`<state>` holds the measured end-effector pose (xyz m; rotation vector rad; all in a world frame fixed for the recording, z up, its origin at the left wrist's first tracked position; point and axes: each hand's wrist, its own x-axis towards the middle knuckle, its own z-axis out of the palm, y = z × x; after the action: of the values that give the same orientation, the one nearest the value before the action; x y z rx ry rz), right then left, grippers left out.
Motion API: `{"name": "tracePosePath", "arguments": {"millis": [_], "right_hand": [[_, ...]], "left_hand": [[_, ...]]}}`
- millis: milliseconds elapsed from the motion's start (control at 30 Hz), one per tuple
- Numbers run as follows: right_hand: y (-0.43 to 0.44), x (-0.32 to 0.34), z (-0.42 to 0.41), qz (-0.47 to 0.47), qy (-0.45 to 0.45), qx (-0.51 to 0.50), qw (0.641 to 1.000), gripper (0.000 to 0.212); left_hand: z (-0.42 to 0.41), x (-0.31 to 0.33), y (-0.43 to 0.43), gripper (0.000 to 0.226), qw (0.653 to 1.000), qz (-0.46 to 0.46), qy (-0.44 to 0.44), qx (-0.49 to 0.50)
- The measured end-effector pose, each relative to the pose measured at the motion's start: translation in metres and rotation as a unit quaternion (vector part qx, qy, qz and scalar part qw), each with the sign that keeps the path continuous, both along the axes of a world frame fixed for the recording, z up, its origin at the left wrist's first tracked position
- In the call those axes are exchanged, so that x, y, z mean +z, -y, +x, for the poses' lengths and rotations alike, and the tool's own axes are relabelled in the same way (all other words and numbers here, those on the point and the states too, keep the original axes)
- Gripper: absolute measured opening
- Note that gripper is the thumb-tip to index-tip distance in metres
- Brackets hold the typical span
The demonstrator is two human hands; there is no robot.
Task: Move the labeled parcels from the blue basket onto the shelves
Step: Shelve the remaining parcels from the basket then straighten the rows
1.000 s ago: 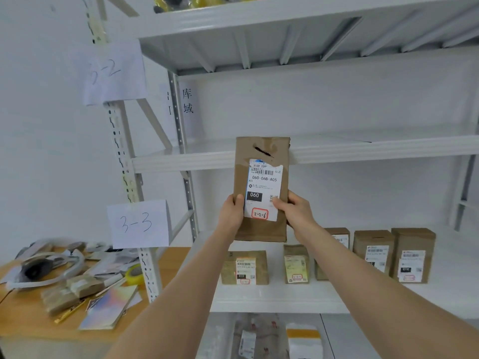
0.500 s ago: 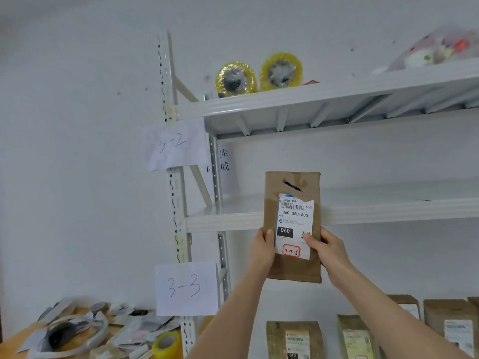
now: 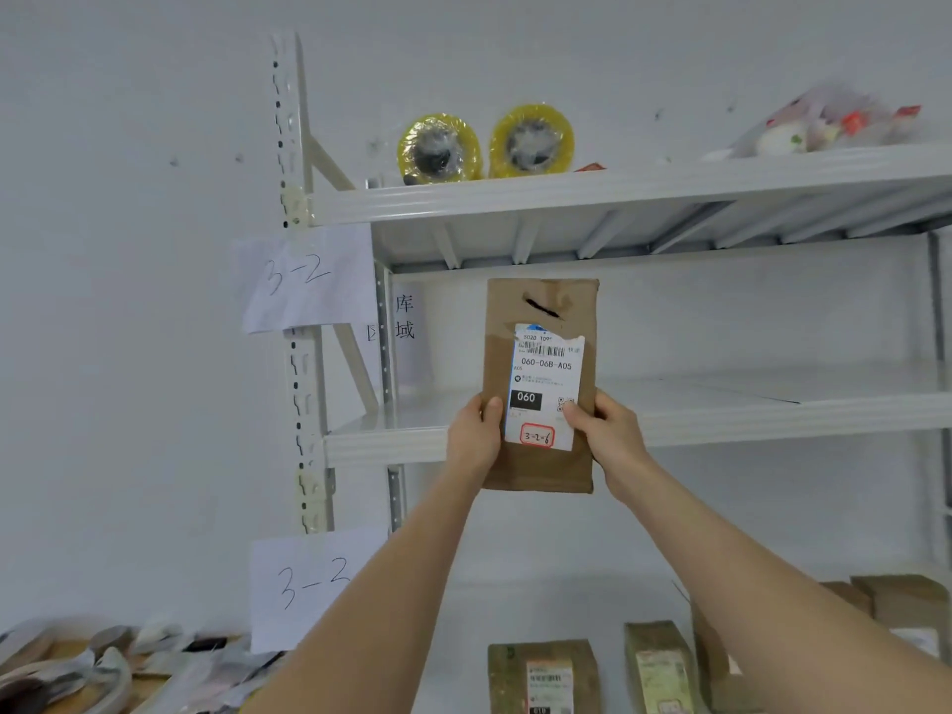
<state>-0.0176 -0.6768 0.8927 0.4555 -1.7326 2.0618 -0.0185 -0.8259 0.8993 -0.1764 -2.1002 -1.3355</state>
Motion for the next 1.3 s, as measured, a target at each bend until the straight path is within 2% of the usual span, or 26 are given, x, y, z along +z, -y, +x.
{"name": "tracePosePath", "arguments": {"millis": [267,600,900,1300], "right_hand": [[-0.052,0.023,-0.011,0.001,-0.035,-0.072,0.997,0.017],[-0.197,0.020,-0.044,-0.012,-0.038,-0.145,0.989,0.012],[-0.330,0.048,-0.090,0.005,-0.050,-0.169,0.984,0.015],[-0.419,0.065,-0.159,0.025,-0.027,-0.233,0.972,0.026]], "left_hand": [[-0.023,0.027,-0.050,0.028,0.998,0.012,-0.038,-0.048],[-0.053,0.032,-0.201,0.026,0.996,0.001,-0.055,-0.072],[-0.080,0.054,-0.338,0.027,0.996,0.028,-0.054,-0.063],[-0.155,0.067,-0.429,0.027,0.995,0.016,-0.020,-0.092]]}}
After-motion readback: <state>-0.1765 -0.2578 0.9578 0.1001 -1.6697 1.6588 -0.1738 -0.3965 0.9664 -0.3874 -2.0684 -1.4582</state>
